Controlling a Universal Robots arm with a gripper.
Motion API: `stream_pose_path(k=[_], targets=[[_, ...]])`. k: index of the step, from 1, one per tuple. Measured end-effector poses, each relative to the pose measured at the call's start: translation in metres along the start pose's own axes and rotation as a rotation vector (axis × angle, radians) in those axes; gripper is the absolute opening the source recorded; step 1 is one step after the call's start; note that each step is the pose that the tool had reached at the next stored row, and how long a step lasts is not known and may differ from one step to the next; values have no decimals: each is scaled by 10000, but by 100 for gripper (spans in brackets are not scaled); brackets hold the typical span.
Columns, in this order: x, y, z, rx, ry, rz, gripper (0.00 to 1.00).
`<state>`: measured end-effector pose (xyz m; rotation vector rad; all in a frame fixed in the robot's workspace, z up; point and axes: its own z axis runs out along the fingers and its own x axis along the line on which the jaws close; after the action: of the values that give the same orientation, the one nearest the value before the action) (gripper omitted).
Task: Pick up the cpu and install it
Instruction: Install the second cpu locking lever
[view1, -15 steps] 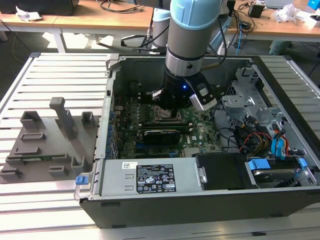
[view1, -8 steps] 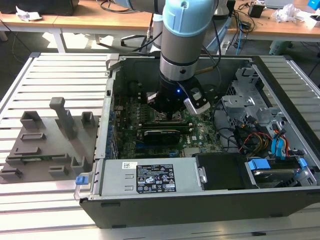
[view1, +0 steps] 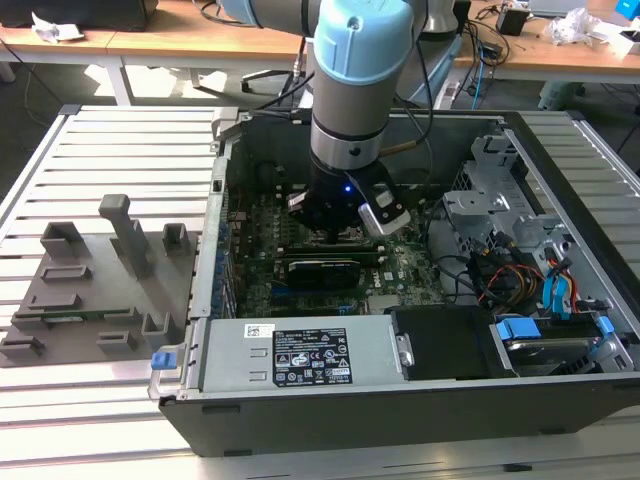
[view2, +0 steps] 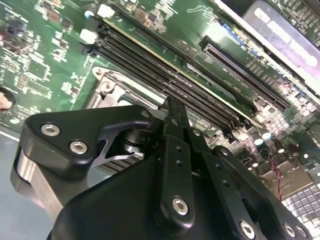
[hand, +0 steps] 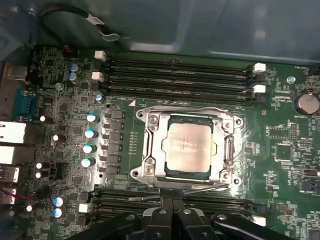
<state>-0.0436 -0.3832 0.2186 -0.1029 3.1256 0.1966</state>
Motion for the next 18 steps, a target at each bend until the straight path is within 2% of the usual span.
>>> stream_pose_path(k=[7, 10, 13, 18], targets=[[113, -2, 72, -11, 0, -1, 11], [188, 4, 95, -22, 0, -3, 11], [276, 9, 116, -71, -3, -17, 11], [319, 15, 137, -109, 2, -68, 11]])
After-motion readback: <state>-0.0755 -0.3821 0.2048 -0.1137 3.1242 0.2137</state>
